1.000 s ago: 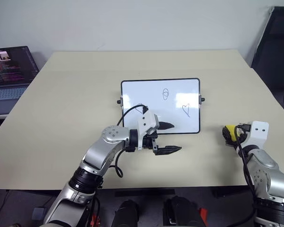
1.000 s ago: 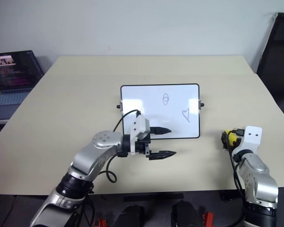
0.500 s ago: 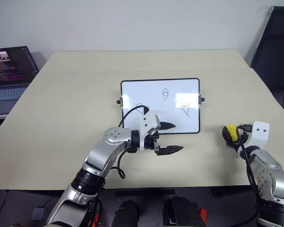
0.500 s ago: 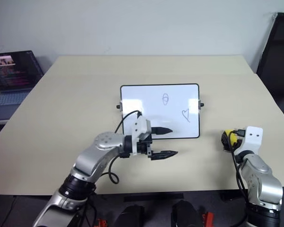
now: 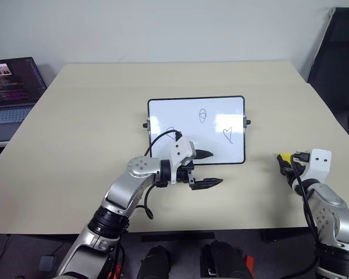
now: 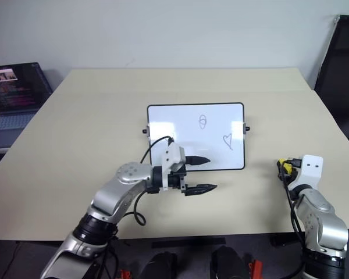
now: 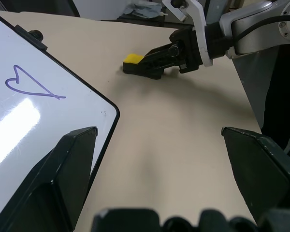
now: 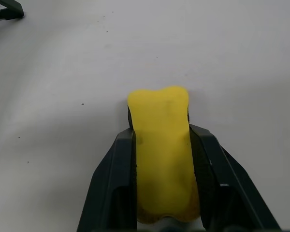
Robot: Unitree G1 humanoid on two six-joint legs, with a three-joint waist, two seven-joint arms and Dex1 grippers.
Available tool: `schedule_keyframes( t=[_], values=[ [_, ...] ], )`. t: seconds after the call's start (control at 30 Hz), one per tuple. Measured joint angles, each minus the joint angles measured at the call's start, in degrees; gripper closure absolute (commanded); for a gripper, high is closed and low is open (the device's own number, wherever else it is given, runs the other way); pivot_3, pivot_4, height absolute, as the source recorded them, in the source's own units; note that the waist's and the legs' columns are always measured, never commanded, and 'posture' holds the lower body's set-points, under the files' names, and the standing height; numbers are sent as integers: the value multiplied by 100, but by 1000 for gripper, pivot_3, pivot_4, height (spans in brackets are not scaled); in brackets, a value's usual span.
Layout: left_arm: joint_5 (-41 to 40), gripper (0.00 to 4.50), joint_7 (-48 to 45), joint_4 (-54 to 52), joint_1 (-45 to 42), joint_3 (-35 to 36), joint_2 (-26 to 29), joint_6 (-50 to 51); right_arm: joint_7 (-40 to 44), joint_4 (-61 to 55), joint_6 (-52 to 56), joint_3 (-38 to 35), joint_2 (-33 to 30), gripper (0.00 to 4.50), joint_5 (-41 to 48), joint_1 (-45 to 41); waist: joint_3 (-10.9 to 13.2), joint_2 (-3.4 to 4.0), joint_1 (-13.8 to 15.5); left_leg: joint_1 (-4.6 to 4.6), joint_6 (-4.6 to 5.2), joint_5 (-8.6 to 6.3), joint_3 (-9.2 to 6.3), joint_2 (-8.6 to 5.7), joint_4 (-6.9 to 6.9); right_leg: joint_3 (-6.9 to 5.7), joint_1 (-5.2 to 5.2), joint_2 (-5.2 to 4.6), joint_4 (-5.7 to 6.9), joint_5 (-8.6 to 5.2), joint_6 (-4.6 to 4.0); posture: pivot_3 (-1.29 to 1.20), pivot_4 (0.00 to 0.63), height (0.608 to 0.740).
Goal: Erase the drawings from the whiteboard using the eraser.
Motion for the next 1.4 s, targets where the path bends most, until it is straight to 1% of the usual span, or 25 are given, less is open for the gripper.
schedule_keyframes(
  t=[0.13,0.27,0.33,0.47,0.53,0.67,0.83,0.93,1.1,1.2,1.4],
  values=[
    [11,0,6,5,-11,0,-1,-5,-72,-14,-7,23,8,3371,-42,-17,0,0,0,0,0,0,0,0,0,0,0,0,0,0,0,0,150,740],
    [145,0,97,43,-57,0,-22,-78,5,-117,-241,126,5,3371,-92,34,0,0,0,0,0,0,0,0,0,-1,0,0,-1,0,0,0,150,740],
    [379,0,331,134,-63,-1,-79,-258,14,-182,-500,193,21,3371,-184,70,0,0,0,0,0,0,0,0,0,0,0,0,-1,0,1,0,150,740],
    [949,0,1157,493,-125,38,-246,-424,83,-398,-1007,428,25,3371,-350,104,0,-1,-3,1,0,0,0,0,0,1,0,0,0,1,2,0,150,740],
    [1276,0,1446,559,-120,12,-236,-517,115,-465,-1167,529,69,3371,-389,112,1,-2,-6,1,0,0,0,0,-1,1,0,0,-2,1,2,0,150,740],
    [1678,0,1780,685,-100,1,-257,-788,94,-466,-1317,719,293,3371,-481,104,1,-2,-5,0,0,0,0,1,0,0,-1,-1,-1,1,3,0,150,740],
    [2011,0,1915,776,-117,-76,-303,-1062,40,-459,-1414,1005,495,3371,-533,-49,1,-2,-6,1,0,0,0,0,0,1,-1,-1,1,2,3,0,150,740],
    [2081,0,1923,1007,-184,-75,-334,-1155,8,-380,-1484,1129,586,3371,-569,-307,1,-2,-7,1,0,0,0,0,1,-1,-1,-1,1,2,4,0,150,740],
    [2127,0,1903,1078,-303,-40,-341,-1274,51,-176,-1627,1265,601,3371,-699,-493,1,-2,-2,-3,0,0,0,-1,0,0,-2,-2,-3,3,5,0,150,740],
    [2132,0,1894,1162,-312,-39,-356,-1306,150,49,-1877,1427,649,3371,-762,-703,1,-2,-21,2,0,0,1,0,1,1,-2,-1,2,3,5,0,150,740],
    [2149,0,1874,1336,-450,-41,-441,-1396,390,863,-2567,1995,937,3371,-999,-1258,1,-2,-18,1,0,0,0,2,2,0,-2,2,2,4,5,0,150,740]
  ],
)
